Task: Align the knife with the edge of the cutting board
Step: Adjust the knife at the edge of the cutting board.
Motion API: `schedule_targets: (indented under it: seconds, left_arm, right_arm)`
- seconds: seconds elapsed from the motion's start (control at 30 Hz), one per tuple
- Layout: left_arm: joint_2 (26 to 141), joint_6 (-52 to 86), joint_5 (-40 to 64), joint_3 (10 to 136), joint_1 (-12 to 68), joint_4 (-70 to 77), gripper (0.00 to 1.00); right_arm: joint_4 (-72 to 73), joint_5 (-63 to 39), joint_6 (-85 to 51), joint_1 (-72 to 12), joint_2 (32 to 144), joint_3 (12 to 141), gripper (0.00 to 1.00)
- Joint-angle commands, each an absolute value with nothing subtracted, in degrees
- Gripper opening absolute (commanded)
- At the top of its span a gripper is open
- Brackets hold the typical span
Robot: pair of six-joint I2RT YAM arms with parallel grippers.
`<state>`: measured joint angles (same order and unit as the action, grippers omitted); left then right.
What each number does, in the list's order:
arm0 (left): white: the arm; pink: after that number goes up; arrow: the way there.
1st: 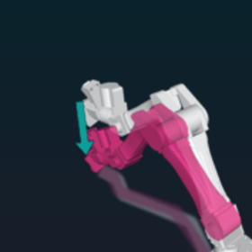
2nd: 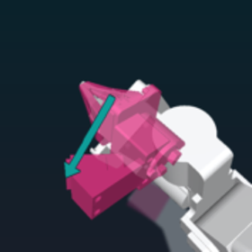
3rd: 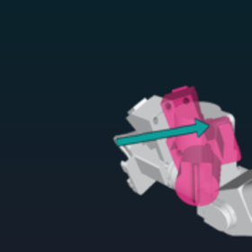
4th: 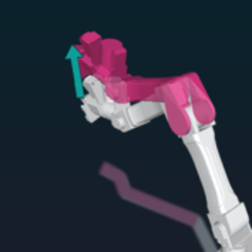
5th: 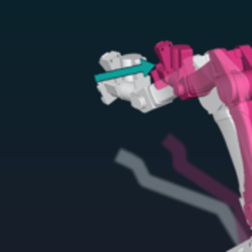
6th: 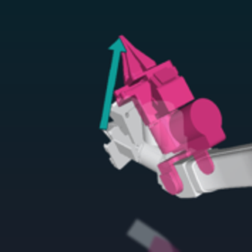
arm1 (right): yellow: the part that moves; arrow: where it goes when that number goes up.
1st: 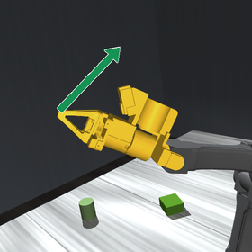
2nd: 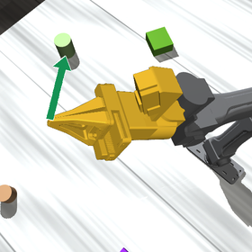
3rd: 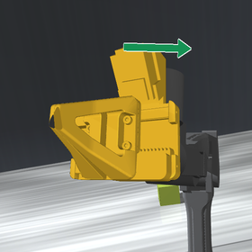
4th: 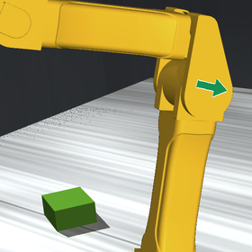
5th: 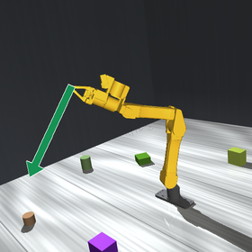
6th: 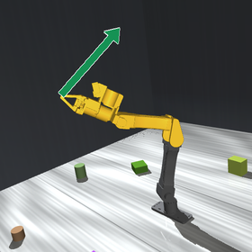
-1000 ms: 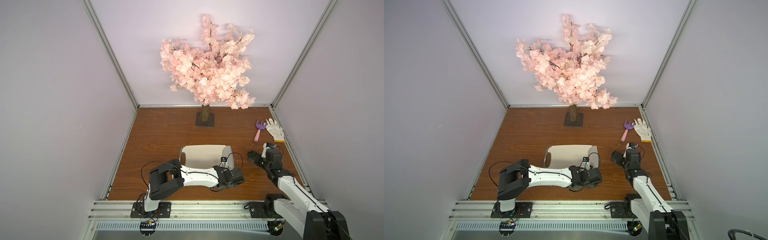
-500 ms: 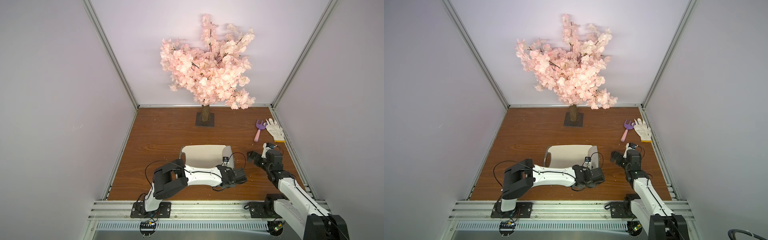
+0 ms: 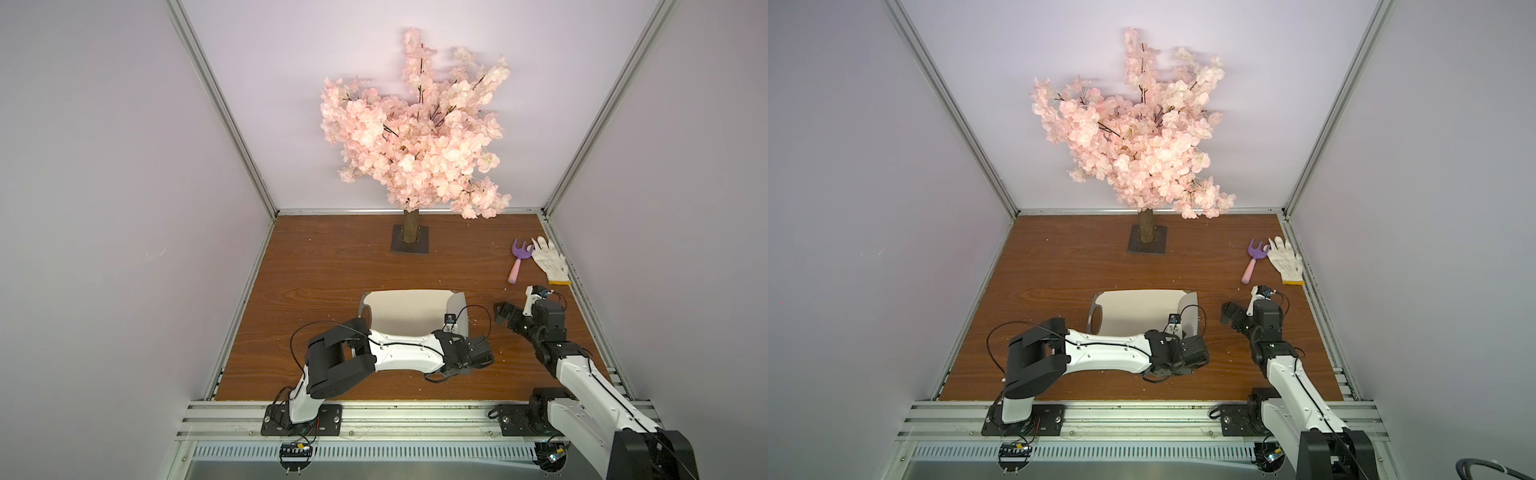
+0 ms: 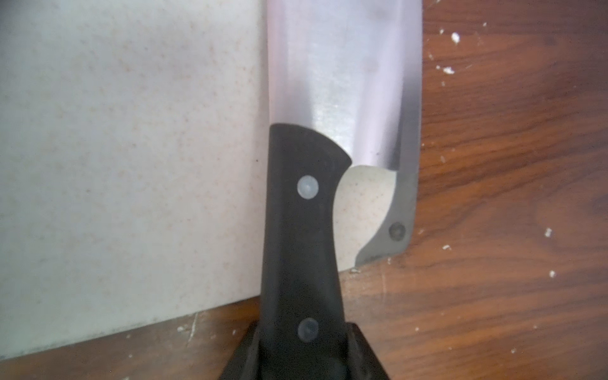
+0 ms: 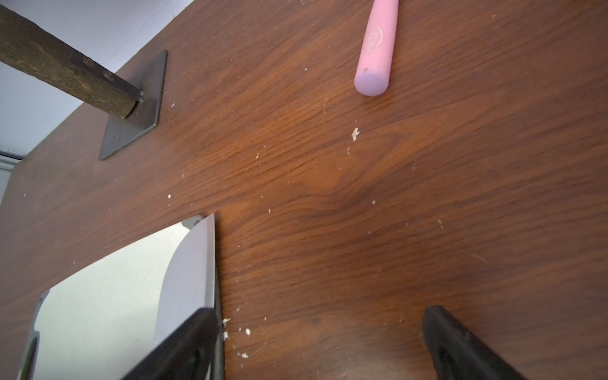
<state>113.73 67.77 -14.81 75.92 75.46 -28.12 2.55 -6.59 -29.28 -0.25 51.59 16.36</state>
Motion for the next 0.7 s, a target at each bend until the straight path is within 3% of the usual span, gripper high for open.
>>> schedule_targets:
  seconds: [0.0,0.67]
  left_arm:
    - [113.75,69.44,-14.32,73.75,75.93,-30.33,0.35]
    - [111.58,77.27,-17.1,72.17,78.24,-30.26,0.3]
  right_arm:
    - [4.05,-7.99,-28.74,0.08,51.54,16.08,0.99]
    - [5.73,-11.94,-28.65,-0.05,54.24,15.96,0.99]
